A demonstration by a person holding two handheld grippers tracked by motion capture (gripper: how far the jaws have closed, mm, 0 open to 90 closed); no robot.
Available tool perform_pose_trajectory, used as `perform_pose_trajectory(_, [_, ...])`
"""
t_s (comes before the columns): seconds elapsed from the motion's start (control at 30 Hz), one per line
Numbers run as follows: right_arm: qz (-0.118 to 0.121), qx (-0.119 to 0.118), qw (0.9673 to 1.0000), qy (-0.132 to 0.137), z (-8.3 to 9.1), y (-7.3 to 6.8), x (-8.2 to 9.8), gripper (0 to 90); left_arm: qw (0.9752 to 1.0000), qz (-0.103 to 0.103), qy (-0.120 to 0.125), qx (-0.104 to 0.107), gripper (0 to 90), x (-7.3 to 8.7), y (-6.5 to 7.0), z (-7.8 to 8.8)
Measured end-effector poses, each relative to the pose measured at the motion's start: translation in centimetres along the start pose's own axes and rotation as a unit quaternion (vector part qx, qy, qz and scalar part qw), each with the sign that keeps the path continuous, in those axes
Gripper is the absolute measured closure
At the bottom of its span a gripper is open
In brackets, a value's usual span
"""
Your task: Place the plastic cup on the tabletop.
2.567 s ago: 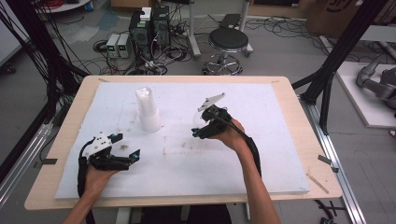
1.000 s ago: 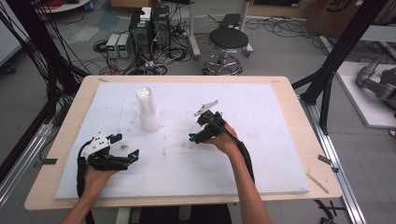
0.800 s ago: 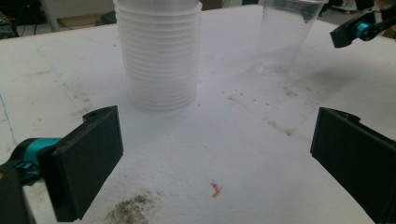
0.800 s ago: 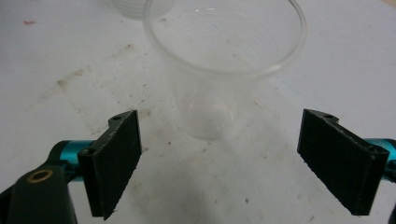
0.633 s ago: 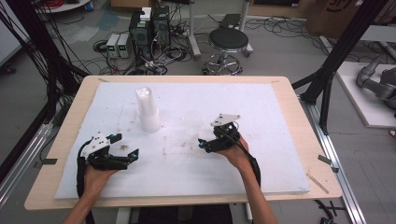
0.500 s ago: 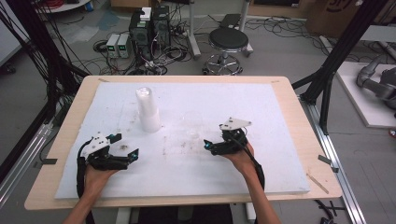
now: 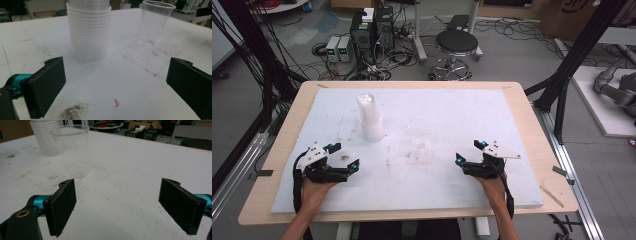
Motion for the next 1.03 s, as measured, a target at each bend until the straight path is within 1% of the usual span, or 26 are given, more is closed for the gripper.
perform_pose_trajectory(0.03, [0.001,0.002,1.0000,-0.004,0.06,-0.02,0.09,14.6,1.0000,-0.001,0.003,-0.001,2.4,0.00,0.02,0.01])
perform_pose_trajectory(0.07, [0.007,0.007,1.0000,-0.003,0.10,0.06,0.12,14.6,1.0000,-0.001,0.003,0.000,2.4,0.00,0.06,0.04])
perform_pose_trajectory(0.2, [0.000,0.003,1.0000,0.001,0.24,0.16,0.41,14.6,1.0000,-0.001,0.003,-0.001,2.4,0.00,0.03,0.01])
perform_pose_trajectory(0.4, [0.002,0.002,0.9999,0.016,0.62,0.15,0.41,14.7,1.0000,-0.002,0.004,-0.002,2.4,0.00,0.03,0.06])
perform_pose_trajectory(0.43, [0.005,0.002,0.9998,0.020,0.66,0.18,0.39,14.7,1.0000,-0.002,0.008,-0.002,2.4,-0.01,0.05,0.10])
perform_pose_trajectory(0.53, [0.003,0.003,0.9998,0.021,0.68,0.18,0.45,14.7,0.9999,-0.003,0.013,-0.004,2.4,-0.01,0.08,0.18])
perform_pose_trajectory(0.57, [0.004,0.002,0.9998,0.021,0.68,0.21,0.50,14.7,0.9999,-0.003,0.013,-0.004,2.4,-0.01,0.08,0.18])
perform_pose_trajectory(0.63, [0.007,0.007,0.9998,0.020,0.67,0.32,0.65,14.7,0.9999,-0.002,0.011,-0.003,2.4,-0.01,0.06,0.15])
perform_pose_trajectory(0.77, [0.003,0.008,0.9998,0.018,0.76,0.38,0.93,14.7,0.9999,0.001,0.010,-0.003,2.4,-0.01,-0.01,0.15])
perform_pose_trajectory(0.8, [0.001,0.009,0.9997,0.022,0.82,0.44,1.00,14.7,0.9999,0.001,0.010,-0.002,2.4,-0.02,-0.04,0.14])
perform_pose_trajectory(0.87, [0.002,0.010,0.9997,0.023,0.85,0.45,0.98,14.7,1.0000,0.001,0.009,-0.001,2.4,-0.02,-0.05,0.14])
perform_pose_trajectory(0.97, [0.004,0.010,0.9996,0.025,0.91,0.45,0.94,14.7,0.9999,0.002,0.014,-0.002,2.4,-0.02,-0.02,0.22])
perform_pose_trajectory(1.03, [0.001,0.010,0.9997,0.025,0.91,0.51,0.96,14.7,0.9999,0.001,0.015,-0.002,2.4,-0.02,-0.01,0.23])
Point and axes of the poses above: each handheld gripper's, and its own axes: z roughly backward along the jaws, x roughly out of its underside, y roughly to its right, the point moved 4 cm from there along -z, roughly forward along the jaws, and after that the axes turned 6 degrees about -x, right-handed, at the moved point
